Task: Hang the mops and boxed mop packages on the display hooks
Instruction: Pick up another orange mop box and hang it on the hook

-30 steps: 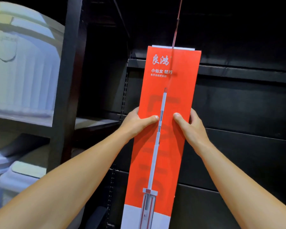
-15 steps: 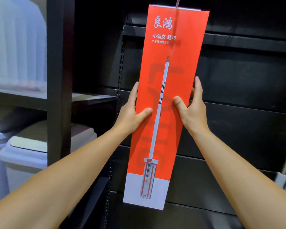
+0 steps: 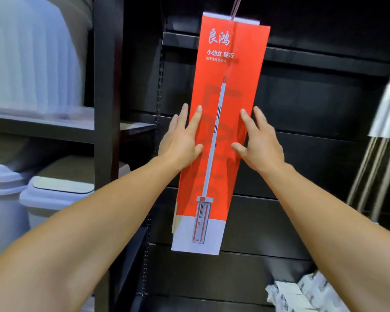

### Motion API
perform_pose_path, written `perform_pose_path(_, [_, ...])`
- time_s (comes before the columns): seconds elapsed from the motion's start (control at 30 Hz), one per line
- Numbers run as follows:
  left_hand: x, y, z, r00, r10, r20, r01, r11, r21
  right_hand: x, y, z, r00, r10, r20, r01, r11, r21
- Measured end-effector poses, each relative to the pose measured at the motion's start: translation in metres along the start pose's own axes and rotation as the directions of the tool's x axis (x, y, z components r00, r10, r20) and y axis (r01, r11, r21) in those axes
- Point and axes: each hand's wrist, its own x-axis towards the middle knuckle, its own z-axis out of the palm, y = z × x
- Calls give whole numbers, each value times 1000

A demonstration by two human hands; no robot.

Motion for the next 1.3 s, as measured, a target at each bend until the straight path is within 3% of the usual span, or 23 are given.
perform_pose_path(0.2, [-17, 13, -40, 996, 42, 77, -55, 981, 184, -49, -17, -33, 997, 4, 82, 1, 998, -66])
perform_pose_path(0.47, [-124, 20, -86, 986, 134, 96, -145, 983, 113, -144, -39, -70, 991, -59, 120, 77, 985, -151])
perform_pose_path(0.63, [-231, 12, -110, 969, 171, 177, -190, 977, 98, -224, -60, -76, 971, -83, 224, 124, 976, -177])
perform_pose_path(0.97, [-436, -48, -144, 897, 70, 436, -146, 979, 143, -403, -145, -73, 852, -113, 511, 192, 976, -105])
perform_pose_path(1.3, [-585, -151, -218, 900, -58, 432, 27, 997, 78, -517, -297, -35, 711, -203, 674, 213, 975, 69])
